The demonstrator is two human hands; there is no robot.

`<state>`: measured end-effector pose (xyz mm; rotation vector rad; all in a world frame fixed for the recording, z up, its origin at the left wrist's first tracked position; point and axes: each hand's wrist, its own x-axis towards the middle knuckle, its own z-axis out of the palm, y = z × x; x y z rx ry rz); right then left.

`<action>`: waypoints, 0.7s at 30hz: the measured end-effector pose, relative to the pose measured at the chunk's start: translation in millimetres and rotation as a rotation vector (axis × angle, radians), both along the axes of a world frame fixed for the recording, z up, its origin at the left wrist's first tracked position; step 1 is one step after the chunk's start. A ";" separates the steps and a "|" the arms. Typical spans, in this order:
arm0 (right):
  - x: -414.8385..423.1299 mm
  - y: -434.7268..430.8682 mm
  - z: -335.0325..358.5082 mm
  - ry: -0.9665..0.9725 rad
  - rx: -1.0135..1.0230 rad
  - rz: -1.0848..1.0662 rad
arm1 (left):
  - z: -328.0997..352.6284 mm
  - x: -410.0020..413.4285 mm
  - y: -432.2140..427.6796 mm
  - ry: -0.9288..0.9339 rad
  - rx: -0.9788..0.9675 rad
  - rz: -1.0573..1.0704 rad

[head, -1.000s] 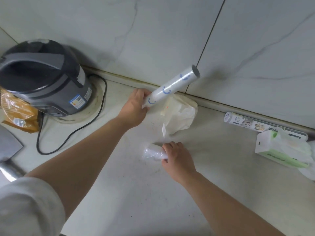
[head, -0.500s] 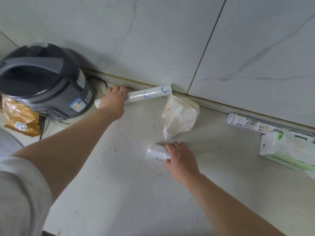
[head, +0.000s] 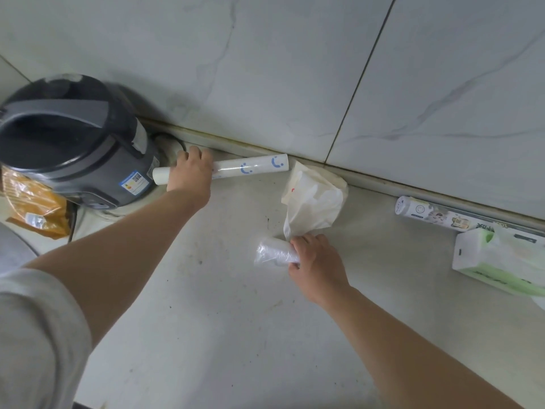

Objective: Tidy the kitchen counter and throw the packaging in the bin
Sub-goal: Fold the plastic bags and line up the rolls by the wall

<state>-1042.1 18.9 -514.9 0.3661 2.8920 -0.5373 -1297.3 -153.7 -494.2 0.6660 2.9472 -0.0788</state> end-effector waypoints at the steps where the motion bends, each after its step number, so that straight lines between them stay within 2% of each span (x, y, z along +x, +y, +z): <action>1: -0.6 -0.2 -0.1 -0.004 -0.001 0.002 | -0.8 -0.8 -0.6 0.022 -0.021 -0.009; 13: -0.1 8.2 -3.9 -0.038 0.008 -0.017 | -17.8 -11.7 26.6 0.124 -0.048 -0.194; 21: -4.0 10.4 -6.7 -0.044 0.004 -0.009 | -27.5 -25.2 43.4 0.104 -0.019 -0.195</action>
